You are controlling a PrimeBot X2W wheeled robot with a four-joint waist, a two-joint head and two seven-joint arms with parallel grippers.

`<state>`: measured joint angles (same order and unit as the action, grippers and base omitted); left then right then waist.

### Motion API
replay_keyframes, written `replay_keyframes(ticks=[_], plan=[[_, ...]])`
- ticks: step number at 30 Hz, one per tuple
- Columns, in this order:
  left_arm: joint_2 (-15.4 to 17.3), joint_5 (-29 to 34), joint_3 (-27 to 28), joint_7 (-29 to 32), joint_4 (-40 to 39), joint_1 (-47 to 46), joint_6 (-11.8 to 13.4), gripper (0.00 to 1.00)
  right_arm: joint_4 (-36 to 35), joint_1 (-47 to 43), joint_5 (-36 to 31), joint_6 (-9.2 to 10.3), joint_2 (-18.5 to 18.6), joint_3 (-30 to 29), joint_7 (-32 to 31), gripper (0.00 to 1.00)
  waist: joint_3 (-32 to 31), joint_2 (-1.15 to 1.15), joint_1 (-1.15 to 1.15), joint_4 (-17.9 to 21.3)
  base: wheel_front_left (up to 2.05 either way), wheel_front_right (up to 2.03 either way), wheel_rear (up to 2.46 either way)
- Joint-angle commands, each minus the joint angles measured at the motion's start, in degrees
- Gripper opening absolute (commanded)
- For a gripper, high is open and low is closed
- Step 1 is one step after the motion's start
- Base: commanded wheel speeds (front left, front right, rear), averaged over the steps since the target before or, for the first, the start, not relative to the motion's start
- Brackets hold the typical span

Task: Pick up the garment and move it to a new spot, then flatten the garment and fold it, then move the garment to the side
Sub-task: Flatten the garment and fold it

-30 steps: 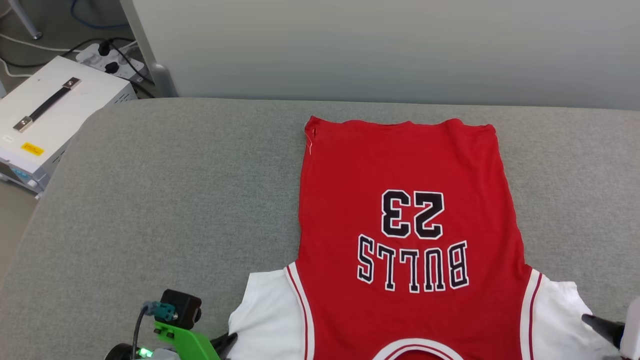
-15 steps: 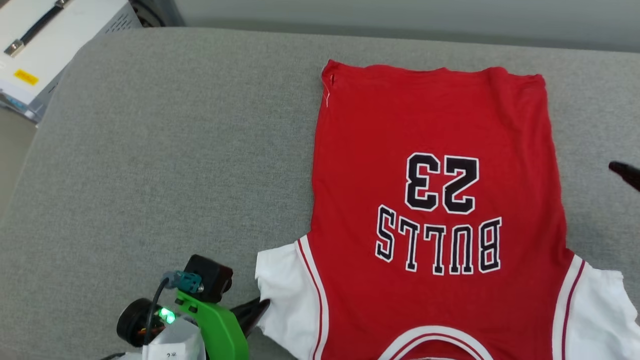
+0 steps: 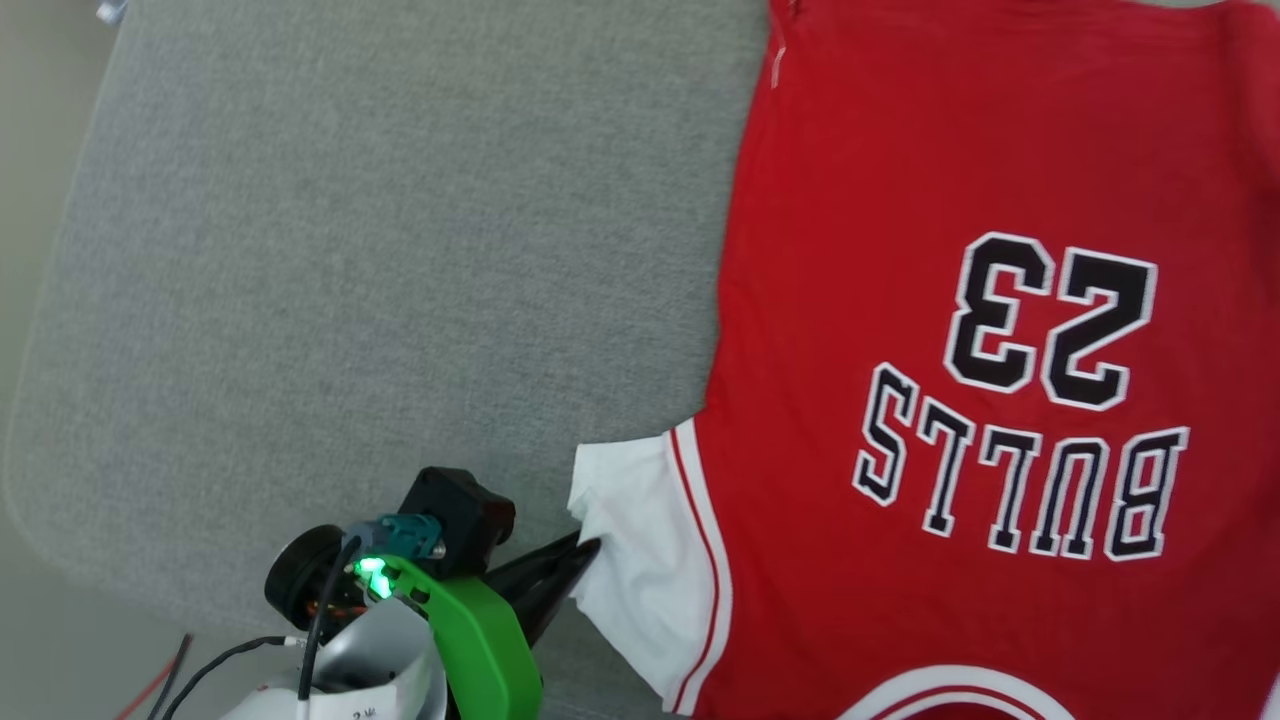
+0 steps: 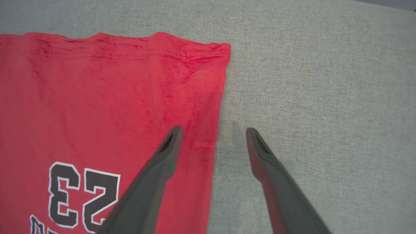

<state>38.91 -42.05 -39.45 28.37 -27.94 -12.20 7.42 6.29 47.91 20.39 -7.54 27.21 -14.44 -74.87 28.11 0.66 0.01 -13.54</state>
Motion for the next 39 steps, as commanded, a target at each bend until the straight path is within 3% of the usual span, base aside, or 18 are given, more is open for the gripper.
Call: replay_keyframes(ticks=[1,15,16,17,18,28,39], plan=[[-0.57,0.49,-0.26,0.0,-0.73,-0.86,0.25,0.0,1.17,1.71,-0.9,0.05,0.92,-0.01,0.23,1.0,6.45,-0.66,-0.01,-6.31,0.0,0.0,0.0],[-3.77,2.46,-1.59,-3.25,0.55,-2.39,-0.43,0.0,11.61,4.55,-7.49,0.05,4.65,0.7,3.38,1.0,9.48,-0.66,-0.01,-9.8,0.0,0.0,0.0],[-3.8,2.49,-1.62,-3.26,0.73,-2.45,-0.42,0.0,11.85,4.26,-7.56,0.05,4.53,0.98,2.87,0.77,9.42,-0.66,-0.01,-9.8,0.0,0.0,0.0],[-3.84,2.48,-1.64,-3.26,0.92,-2.47,-0.39,0.0,11.86,3.74,-7.47,0.05,4.45,1.7,2.21,0.03,9.31,-0.66,-0.01,-9.76,0.0,0.0,0.0],[-3.84,2.45,-1.62,-3.25,1.07,-2.46,-0.34,0.0,11.66,3.23,-7.27,0.05,4.37,2.1,1.84,0.0,9.21,-0.66,-0.01,-9.68,0.0,0.0,0.0],[-3.12,2.34,-0.96,-2.87,2.25,-2.21,0.79,0.0,11.09,-1.2,-7.3,0.05,3.6,2.02,3.47,0.0,5.2,-0.66,-0.01,-7.92,0.0,0.0,0.0],[-0.61,1.37,0.26,-2.12,3.91,-0.28,2.1,0.0,13.47,-12.86,-7.78,0.05,-0.16,-0.71,8.52,0.0,-5.78,-0.66,-0.01,-2.78,0.0,0.0,0.0]])
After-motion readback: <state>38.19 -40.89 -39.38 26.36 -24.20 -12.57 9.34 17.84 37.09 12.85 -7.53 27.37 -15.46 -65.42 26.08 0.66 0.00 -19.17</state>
